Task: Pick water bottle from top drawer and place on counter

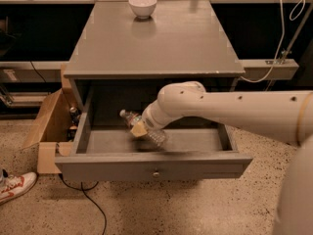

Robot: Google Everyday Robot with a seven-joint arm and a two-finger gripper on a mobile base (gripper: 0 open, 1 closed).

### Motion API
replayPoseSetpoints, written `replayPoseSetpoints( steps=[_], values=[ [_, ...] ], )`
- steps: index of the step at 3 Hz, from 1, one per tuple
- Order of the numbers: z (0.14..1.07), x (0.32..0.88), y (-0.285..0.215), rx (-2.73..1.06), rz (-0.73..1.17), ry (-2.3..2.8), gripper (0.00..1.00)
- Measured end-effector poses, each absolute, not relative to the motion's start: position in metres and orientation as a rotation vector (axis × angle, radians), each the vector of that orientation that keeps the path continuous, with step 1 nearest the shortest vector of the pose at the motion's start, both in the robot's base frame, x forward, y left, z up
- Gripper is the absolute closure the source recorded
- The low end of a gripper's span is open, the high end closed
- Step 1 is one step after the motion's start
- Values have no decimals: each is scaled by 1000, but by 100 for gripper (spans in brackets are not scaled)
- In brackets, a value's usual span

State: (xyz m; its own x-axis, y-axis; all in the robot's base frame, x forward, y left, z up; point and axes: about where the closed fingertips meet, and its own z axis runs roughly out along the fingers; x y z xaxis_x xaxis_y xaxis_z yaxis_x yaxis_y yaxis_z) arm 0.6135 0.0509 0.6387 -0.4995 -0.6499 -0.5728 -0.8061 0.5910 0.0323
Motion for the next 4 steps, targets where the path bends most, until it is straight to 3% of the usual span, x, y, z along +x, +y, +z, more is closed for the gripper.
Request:
replayPoseSetpoints(
  steps=[1,2,4],
  values=[
    [701,614,1,-1069,472,2188,100],
    [758,607,-72,-1034,414,2102,100],
    [771,612,-76,-1032,411,2089,100]
  ],
)
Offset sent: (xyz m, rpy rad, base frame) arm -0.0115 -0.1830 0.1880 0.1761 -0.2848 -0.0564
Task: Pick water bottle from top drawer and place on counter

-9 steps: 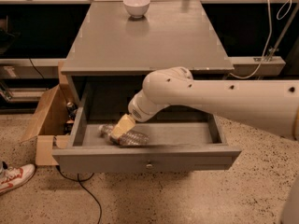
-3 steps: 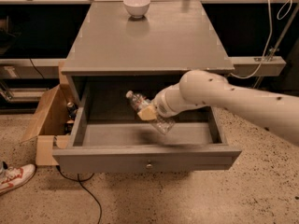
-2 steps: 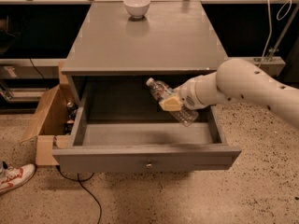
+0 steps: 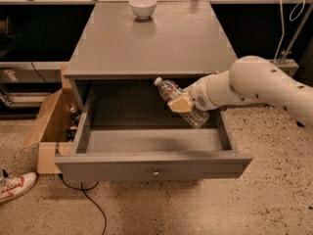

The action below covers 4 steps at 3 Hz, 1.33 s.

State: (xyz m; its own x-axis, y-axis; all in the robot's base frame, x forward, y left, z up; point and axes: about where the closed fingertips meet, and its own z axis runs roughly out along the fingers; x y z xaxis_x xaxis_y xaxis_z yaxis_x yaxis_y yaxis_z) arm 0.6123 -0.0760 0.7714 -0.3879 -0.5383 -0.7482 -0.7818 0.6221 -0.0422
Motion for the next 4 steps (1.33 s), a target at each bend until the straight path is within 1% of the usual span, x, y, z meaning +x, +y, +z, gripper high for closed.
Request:
replayPoseSetpoints(
  steps=[2,3,4],
  values=[
    [884,654,-102,-1043,201,2030,100],
    [927,704,-103,-1013,155,2008,100],
    [930,749,-106,-941,185,2026,100]
  ],
)
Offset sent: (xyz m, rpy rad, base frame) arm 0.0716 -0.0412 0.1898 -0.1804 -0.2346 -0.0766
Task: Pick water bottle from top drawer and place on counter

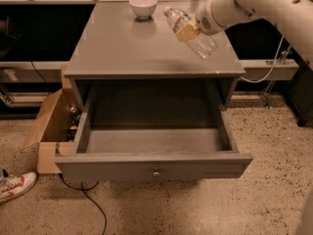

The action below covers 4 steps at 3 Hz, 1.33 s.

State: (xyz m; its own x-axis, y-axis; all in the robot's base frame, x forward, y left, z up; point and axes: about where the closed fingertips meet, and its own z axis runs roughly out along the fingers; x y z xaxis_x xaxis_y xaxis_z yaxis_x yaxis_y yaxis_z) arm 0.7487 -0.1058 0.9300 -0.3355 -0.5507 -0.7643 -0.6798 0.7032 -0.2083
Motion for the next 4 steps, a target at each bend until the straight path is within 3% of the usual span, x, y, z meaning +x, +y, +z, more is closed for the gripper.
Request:
replayPoseSetpoints(
  steps=[2,4],
  values=[
    [897,826,-70,-848,320,2048,100],
    [883,846,-50,-819,371,2019,50]
  ],
)
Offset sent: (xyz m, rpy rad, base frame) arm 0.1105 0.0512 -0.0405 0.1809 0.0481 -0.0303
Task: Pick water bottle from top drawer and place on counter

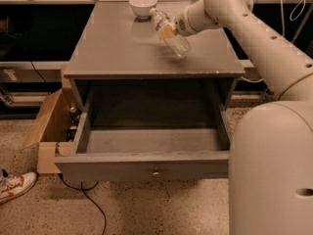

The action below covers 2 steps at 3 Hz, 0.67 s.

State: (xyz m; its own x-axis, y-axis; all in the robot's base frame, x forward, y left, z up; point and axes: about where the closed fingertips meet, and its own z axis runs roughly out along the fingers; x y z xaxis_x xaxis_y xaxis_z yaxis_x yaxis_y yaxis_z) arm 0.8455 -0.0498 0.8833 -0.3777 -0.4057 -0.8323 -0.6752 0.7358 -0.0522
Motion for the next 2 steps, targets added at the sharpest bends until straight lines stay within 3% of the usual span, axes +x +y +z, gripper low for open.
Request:
replayPoseSetpoints(
  steps=[2],
  values=[
    [883,846,-50,-819,371,2019,3]
  ],
)
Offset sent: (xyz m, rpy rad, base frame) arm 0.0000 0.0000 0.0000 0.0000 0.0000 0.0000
